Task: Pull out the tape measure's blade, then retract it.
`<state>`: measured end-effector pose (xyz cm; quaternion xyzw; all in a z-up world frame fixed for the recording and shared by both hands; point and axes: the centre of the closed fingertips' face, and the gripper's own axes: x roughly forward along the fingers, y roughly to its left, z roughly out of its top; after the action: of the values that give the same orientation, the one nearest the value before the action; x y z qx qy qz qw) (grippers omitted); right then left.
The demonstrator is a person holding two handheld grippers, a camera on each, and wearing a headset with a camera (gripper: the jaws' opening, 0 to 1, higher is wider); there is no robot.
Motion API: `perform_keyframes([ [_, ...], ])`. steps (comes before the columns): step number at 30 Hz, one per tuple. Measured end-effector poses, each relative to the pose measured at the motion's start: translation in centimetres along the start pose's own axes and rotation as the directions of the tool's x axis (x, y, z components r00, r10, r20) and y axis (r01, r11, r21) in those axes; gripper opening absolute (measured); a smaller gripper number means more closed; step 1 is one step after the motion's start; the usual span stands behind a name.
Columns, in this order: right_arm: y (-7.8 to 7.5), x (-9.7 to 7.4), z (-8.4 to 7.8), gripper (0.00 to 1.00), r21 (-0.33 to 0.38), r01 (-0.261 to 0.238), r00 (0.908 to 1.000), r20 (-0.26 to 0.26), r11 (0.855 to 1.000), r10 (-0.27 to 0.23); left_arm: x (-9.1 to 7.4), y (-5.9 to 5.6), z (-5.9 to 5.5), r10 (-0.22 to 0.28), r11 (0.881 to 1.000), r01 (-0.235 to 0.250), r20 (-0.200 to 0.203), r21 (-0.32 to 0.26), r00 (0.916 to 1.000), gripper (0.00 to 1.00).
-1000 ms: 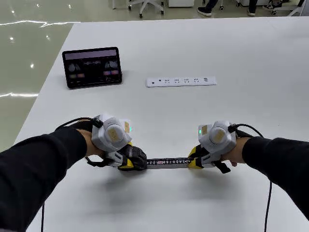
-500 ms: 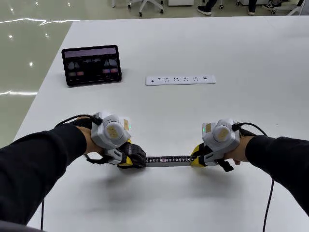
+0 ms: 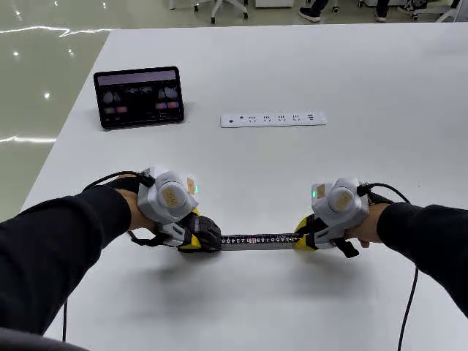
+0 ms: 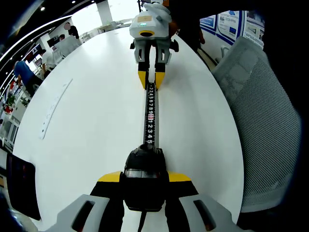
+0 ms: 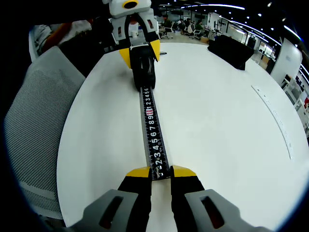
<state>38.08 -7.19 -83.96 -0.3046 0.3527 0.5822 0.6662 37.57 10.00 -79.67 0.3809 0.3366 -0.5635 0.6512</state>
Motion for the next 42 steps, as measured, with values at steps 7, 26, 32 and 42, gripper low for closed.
perform_keyframes([
  [7,-0.1,-0.2,-0.3,0.1,-0.001,0.002,1.0,-0.005,1.0,-0.002,0.0,0.0,0.0,0.001,1.0,-0.001,-0.001,-0.002,1.0,0.28],
  [26,-0.4,-0.8,-1.1,0.1,-0.007,0.007,0.9998,-0.019,1.0,-0.007,-0.1,0.0,0.1,0.006,1.0,-0.006,-0.003,-0.009,1.0,0.28],
  [32,-0.5,-1.2,-1.5,0.1,0.002,0.008,0.9998,-0.021,1.0,-0.008,-0.1,0.0,0.1,0.004,1.0,-0.004,-0.004,-0.011,1.0,0.28],
  [42,-0.7,-1.6,-2.1,0.1,0.003,0.012,0.9995,-0.028,1.0,-0.012,-0.1,0.0,0.2,0.0,1.0,0.0,-0.002,-0.016,1.0,0.28],
])
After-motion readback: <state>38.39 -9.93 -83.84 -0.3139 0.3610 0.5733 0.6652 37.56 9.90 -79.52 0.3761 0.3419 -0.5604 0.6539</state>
